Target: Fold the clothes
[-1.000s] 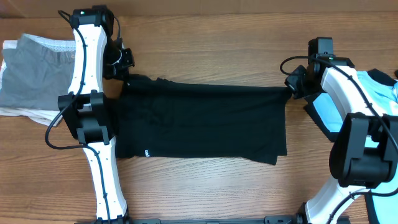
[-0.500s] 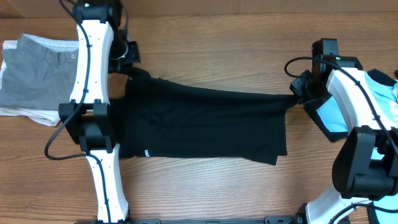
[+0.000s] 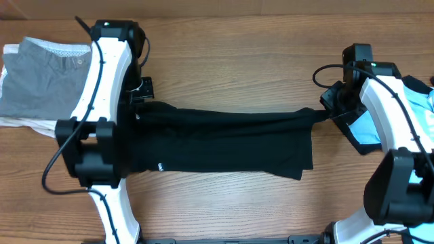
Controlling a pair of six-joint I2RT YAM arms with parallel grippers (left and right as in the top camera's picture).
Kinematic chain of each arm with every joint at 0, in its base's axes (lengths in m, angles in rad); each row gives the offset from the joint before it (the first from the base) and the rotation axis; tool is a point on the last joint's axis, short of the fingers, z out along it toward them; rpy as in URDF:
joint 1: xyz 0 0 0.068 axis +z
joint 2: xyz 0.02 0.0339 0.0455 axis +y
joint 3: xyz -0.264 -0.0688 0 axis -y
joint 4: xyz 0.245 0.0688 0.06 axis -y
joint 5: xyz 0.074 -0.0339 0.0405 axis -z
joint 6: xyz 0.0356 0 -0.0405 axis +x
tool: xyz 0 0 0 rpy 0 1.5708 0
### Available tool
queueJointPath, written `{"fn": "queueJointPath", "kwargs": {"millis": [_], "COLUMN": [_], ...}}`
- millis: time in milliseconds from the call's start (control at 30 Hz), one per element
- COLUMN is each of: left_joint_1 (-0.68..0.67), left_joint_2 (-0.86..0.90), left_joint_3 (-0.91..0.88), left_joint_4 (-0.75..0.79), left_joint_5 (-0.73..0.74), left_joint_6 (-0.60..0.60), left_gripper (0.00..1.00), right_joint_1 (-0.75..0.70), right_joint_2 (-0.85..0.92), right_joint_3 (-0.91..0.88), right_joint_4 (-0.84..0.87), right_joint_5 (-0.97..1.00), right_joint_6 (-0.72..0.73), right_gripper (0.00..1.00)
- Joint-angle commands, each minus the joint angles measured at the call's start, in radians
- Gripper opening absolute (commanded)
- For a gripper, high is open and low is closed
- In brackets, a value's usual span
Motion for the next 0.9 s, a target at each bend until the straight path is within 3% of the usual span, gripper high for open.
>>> {"fn": "queueJointPath", "kwargs": {"millis": [0,433,600,867], "left_joint_1": [0.012,0.013,0.013,0.049], "left_joint_2": [-0.092,-0.092,-0.092,-0.092], "left_joint_3": [-0.013,-0.256,-0.271,-0.275], "left_joint_4": [-0.003,0.040,0.049,0.037], "left_joint_5": [-0.025,-0.043,-0.060,-0.099], "left_joint_6": [0.016,0.016,0.017,0.004], "left_gripper": [0.04,0.04,0.04,0.04], "right_joint_1": [-0.006,0.129,0.176,0.175], "right_joint_2": [-0.045,-0.045,-0.045,-0.046], "right_joint_3": [0.007,0.004,-0.006,-0.029], "right_joint_4": [-0.028,-0.125,-0.150,-0.257], "right_joint_5": [0.039,0.053,0.060,0.236], "right_joint_6": [-0.003,-0.002,0.010,0.117], "right_gripper": [0.04,0.04,0.04,0.04]}}
